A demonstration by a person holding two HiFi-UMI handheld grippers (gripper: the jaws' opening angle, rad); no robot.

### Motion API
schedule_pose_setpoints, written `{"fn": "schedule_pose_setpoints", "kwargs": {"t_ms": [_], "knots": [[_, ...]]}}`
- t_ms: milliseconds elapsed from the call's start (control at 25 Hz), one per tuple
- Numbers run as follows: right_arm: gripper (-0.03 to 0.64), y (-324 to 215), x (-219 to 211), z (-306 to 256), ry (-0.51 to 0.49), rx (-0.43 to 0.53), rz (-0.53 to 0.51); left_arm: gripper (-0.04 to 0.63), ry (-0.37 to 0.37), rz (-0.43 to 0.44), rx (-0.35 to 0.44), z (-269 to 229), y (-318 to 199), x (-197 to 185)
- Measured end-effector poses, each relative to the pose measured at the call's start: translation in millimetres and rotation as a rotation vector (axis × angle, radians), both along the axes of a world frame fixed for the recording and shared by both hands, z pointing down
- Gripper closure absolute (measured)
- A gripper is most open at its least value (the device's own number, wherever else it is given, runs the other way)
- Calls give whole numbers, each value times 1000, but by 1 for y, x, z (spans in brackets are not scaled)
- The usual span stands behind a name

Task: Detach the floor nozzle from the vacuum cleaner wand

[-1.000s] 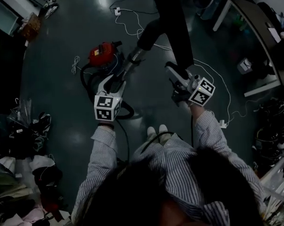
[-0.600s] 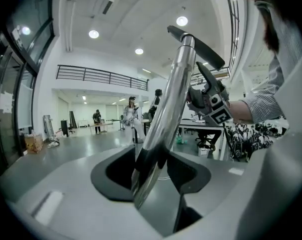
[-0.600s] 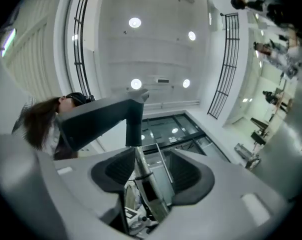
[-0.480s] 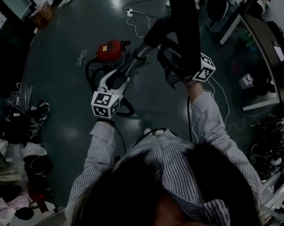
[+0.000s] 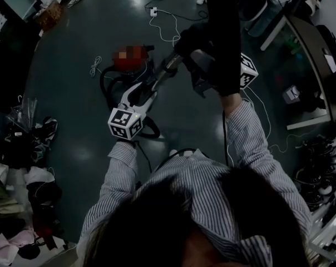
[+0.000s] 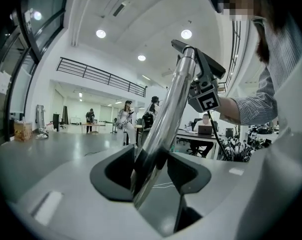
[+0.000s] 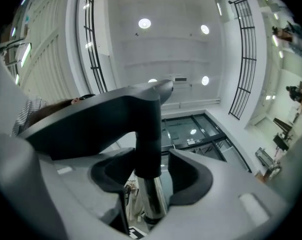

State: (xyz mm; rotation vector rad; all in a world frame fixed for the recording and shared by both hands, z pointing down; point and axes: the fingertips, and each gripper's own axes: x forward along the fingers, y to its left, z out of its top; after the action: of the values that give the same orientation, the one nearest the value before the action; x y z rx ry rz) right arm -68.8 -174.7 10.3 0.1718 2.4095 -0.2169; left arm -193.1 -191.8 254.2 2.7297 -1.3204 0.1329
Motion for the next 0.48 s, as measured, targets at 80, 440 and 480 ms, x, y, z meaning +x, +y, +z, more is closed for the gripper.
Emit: {"fn": "schedule_pose_setpoints", "kwargs": {"t_ms": [80, 440, 480], "knots": [[451, 3, -4, -6, 5, 24, 2, 397, 23, 11, -8, 3, -1, 2], [456, 25, -41, -14, 187, 174, 184, 397, -23, -3, -54, 17, -7, 6], [456, 26, -43, -15, 195, 180, 196, 397, -41, -10, -53, 17, -8, 6]]}}
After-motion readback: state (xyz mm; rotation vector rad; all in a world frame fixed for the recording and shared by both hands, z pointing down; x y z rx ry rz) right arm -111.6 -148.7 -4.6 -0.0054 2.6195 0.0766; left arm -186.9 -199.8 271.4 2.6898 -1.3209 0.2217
